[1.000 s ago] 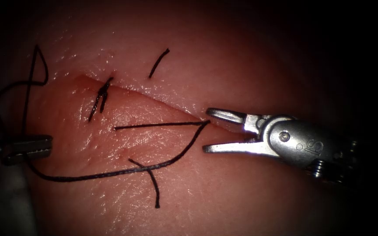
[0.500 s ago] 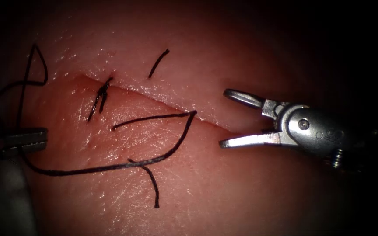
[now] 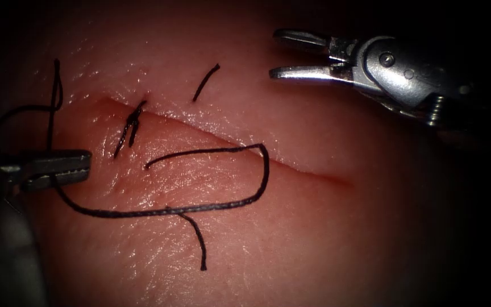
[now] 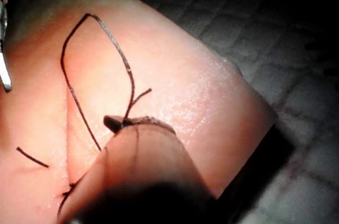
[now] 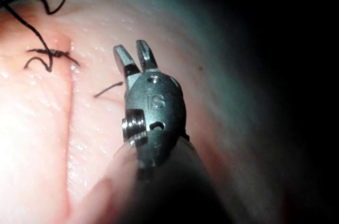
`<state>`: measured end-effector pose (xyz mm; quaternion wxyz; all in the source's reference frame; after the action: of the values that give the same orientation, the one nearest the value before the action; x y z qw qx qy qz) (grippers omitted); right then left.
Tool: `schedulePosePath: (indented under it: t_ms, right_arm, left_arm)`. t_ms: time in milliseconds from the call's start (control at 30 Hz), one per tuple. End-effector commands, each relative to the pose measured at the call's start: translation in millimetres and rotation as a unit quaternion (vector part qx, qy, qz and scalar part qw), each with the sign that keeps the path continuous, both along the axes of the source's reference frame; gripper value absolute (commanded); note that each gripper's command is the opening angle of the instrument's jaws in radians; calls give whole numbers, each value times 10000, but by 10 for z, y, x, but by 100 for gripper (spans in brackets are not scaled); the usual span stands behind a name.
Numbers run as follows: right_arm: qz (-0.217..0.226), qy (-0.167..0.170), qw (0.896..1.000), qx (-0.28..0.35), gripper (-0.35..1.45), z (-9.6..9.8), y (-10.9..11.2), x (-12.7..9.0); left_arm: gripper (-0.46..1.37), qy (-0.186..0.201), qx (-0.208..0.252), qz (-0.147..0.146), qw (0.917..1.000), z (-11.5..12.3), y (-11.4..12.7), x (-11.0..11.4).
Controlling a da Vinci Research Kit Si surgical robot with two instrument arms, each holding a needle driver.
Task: Wound Closure
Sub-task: Wrap the suture two times counter-clockwise around the right gripper
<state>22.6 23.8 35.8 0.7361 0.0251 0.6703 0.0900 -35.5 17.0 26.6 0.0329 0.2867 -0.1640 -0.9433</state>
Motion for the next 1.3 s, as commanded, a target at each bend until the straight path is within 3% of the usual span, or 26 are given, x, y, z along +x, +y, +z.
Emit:
schedulePosePath:
  t_ms: [33, 300, 600, 1000, 1133, 1300]
  right_arm:
    - [-41, 33, 10000, -10, -35, 1, -1, 9]
    - [-351, 23, 9994, -51, -35, 7, -11, 39]
    - [-680, 93, 9975, -136, -35, 13, -39, 59]
    - [-863, 195, 9960, -142, -35, 3, -61, 70]
    - [-915, 254, 9954, -140, -35, -3, -66, 73]
    - [-1003, 353, 9942, -151, -35, -13, -72, 79]
  left_arm:
    - [-35, 17, 14, 67, 10000, 1, 1, -3]
    - [-35, 5, 46, 159, 9999, -5, 25, -12]
    - [-35, 21, 51, 117, 9999, -1, 69, -22]
    - [-35, 107, -33, 8, 9999, 48, 112, -31]
    - [-35, 162, -118, 1, 9998, 64, 114, -36]
    - [-35, 197, -155, -211, 9995, 88, 107, -40]
